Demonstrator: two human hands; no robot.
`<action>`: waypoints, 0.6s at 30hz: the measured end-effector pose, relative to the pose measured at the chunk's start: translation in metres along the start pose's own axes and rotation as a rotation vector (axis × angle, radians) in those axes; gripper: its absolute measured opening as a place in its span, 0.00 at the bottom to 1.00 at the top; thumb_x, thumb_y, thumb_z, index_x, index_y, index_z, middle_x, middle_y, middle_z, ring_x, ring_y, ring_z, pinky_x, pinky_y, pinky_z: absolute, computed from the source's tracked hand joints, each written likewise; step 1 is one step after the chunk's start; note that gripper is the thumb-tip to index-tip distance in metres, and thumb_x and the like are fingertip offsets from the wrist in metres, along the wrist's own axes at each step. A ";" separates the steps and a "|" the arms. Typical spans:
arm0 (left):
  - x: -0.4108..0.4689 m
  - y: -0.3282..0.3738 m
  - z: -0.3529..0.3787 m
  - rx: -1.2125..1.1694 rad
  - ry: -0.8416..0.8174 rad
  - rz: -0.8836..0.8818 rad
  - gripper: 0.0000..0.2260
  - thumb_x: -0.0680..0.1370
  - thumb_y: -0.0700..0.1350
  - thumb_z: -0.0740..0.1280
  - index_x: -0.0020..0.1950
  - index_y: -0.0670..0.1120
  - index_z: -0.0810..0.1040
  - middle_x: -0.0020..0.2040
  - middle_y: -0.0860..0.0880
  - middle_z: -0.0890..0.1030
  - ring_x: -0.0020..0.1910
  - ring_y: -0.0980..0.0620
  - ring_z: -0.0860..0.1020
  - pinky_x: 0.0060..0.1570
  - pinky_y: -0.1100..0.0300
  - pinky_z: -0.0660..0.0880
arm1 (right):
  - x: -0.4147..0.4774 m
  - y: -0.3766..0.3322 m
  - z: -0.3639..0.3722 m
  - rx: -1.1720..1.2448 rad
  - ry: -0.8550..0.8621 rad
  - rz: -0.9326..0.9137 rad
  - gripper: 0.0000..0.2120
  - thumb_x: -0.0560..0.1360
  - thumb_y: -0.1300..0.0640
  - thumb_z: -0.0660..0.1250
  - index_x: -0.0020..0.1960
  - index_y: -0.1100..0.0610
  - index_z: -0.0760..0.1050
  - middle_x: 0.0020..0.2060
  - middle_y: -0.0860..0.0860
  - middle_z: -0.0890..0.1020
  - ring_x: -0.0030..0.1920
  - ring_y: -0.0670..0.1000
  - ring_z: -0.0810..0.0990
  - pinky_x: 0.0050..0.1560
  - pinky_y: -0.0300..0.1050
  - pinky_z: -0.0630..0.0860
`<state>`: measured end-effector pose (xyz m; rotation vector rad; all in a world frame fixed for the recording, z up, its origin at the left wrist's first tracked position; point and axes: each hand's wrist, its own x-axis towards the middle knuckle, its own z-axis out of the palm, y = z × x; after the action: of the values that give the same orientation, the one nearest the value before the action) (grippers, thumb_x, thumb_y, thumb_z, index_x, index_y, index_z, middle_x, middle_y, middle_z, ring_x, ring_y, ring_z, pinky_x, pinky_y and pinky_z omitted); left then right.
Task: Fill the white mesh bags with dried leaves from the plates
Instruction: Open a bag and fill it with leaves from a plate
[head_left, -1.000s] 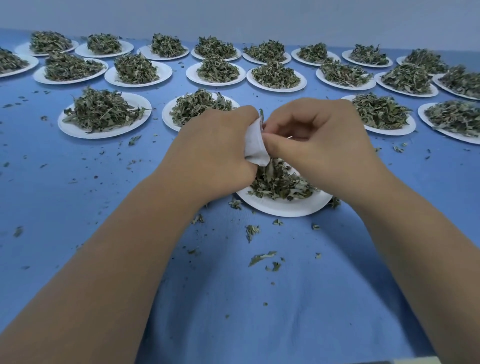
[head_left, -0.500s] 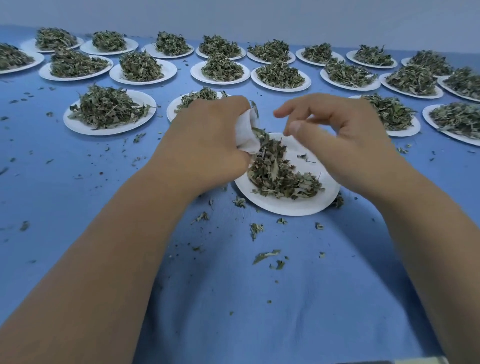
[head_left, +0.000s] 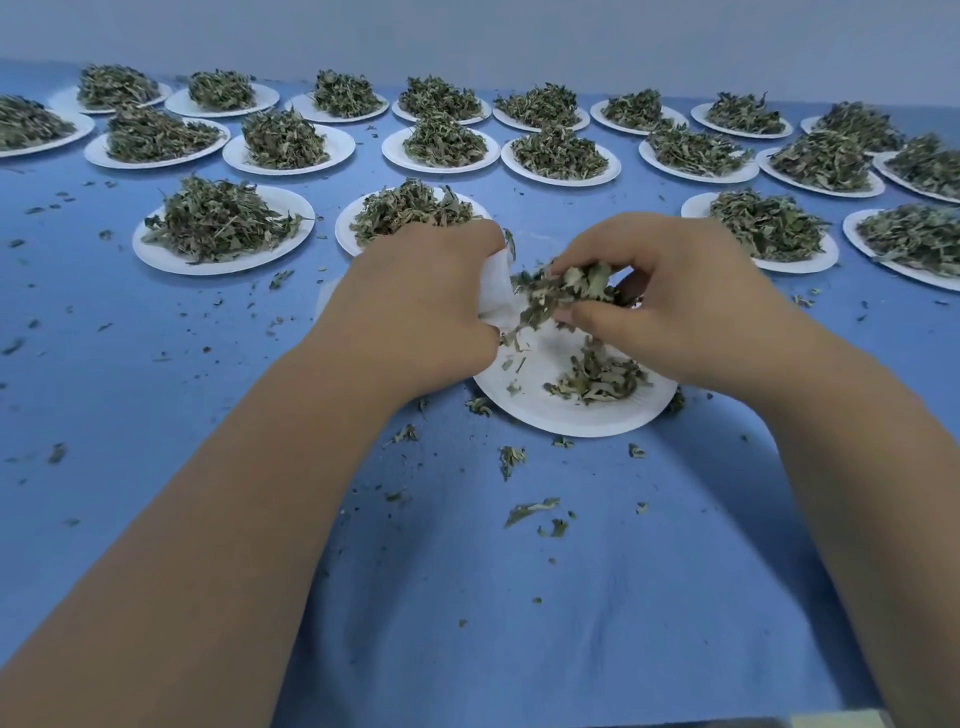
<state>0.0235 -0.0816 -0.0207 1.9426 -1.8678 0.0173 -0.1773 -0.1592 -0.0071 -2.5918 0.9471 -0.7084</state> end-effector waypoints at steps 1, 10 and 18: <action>0.000 0.002 0.001 0.022 0.004 0.018 0.13 0.67 0.44 0.70 0.47 0.51 0.69 0.37 0.49 0.74 0.36 0.46 0.73 0.30 0.53 0.71 | 0.000 -0.002 -0.002 -0.005 0.029 -0.011 0.12 0.73 0.52 0.76 0.56 0.43 0.82 0.51 0.40 0.82 0.47 0.30 0.76 0.49 0.23 0.70; 0.002 0.015 0.008 -0.023 0.058 0.118 0.11 0.67 0.44 0.69 0.46 0.49 0.72 0.35 0.51 0.75 0.37 0.43 0.76 0.35 0.51 0.73 | -0.001 -0.030 0.011 0.338 0.052 0.041 0.14 0.69 0.60 0.75 0.47 0.49 0.74 0.34 0.41 0.84 0.30 0.40 0.75 0.34 0.32 0.70; 0.002 0.006 0.006 -0.059 0.027 0.079 0.10 0.65 0.50 0.65 0.38 0.53 0.63 0.32 0.52 0.72 0.32 0.51 0.71 0.28 0.56 0.65 | -0.005 -0.021 0.005 0.574 -0.203 0.066 0.12 0.74 0.66 0.73 0.55 0.55 0.85 0.50 0.47 0.87 0.48 0.43 0.84 0.54 0.44 0.80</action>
<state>0.0166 -0.0850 -0.0234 1.8203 -1.9047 0.0121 -0.1672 -0.1392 -0.0040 -2.0686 0.6444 -0.5797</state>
